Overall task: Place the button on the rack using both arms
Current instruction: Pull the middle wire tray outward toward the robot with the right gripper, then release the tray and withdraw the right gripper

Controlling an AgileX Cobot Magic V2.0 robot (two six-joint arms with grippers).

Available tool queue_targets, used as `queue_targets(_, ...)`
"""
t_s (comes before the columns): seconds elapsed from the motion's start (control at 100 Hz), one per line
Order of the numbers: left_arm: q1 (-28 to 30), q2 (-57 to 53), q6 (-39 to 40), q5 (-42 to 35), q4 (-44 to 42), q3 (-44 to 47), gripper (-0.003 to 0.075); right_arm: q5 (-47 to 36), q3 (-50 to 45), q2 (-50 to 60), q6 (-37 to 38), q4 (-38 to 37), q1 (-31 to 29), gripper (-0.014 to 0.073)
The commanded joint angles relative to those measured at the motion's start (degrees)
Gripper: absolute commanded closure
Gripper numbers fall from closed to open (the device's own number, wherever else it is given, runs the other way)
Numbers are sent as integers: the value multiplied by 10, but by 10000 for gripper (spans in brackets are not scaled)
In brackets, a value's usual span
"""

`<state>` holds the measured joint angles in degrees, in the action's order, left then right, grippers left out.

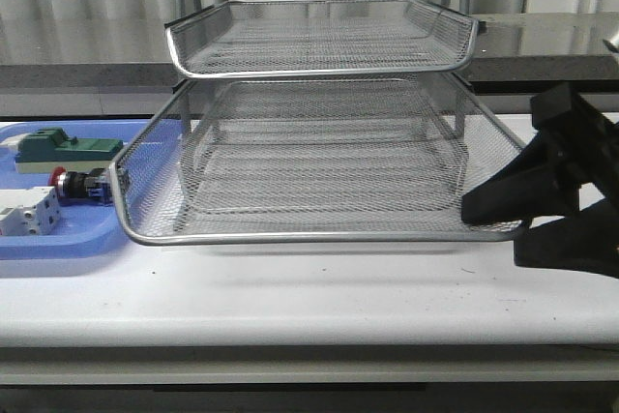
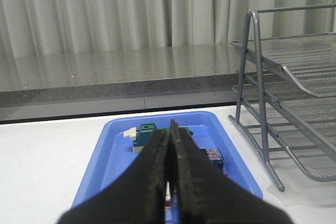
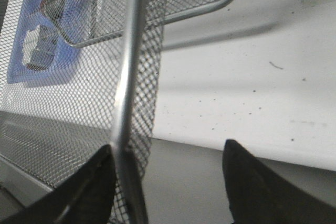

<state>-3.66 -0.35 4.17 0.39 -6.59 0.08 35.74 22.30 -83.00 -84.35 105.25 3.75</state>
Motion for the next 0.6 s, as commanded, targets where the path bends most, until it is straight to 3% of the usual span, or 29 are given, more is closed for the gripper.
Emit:
queue_targets(0.0,2,-17,7,-49,5,27,740,-9,4,47,-16,-1,1,138)
queue_targets(0.13,2,-17,7,-49,5,27,740,-34,4,106,-10,-24,1,138)
queue_targets(0.34,2,-17,7,-49,5,27,740,-61,4,182,62,-99,1,138)
queue_targets(0.59,2,-17,7,-49,5,27,740,-103,9,274,225,-308,1,138)
